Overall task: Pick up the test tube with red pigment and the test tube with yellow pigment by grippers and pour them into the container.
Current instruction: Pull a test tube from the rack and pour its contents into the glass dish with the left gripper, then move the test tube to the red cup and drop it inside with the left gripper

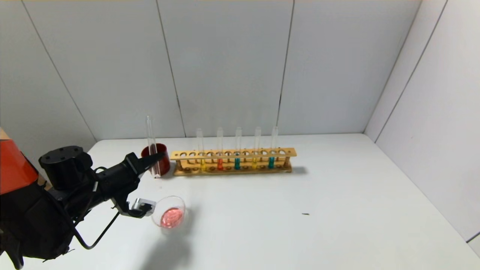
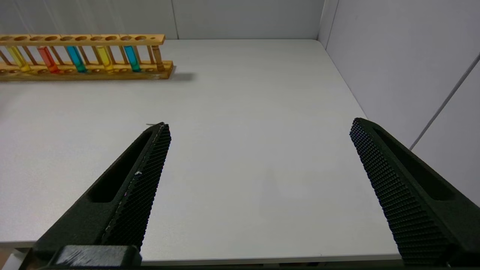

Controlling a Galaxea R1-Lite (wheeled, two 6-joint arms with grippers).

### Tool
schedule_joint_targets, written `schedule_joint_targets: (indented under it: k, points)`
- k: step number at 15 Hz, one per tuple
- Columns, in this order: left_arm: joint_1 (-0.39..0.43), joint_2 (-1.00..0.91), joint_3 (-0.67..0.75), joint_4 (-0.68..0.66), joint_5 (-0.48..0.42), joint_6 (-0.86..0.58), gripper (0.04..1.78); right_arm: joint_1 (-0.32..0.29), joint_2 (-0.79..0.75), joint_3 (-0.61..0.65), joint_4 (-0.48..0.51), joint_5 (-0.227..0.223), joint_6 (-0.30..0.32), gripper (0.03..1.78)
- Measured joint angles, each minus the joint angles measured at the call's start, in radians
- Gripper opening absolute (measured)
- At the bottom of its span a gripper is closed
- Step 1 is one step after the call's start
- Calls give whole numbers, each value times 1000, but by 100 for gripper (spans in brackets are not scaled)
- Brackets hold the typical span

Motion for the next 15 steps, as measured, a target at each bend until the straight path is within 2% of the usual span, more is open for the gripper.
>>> schedule_joint_targets:
  k: [6, 9, 12, 15]
  points:
    - [0, -11, 10, 0, 9, 22, 32, 0, 0, 0, 0, 0, 0, 175]
    - [-1, -21, 6, 0, 73, -71, 32, 0, 0, 0, 0, 0, 0, 175]
    - [-28, -58, -18, 1, 247, -293, 32, 0, 0, 0, 0, 0, 0, 175]
    - [-40, -118, -90, 37, 542, -598, 32, 0, 0, 0, 0, 0, 0, 175]
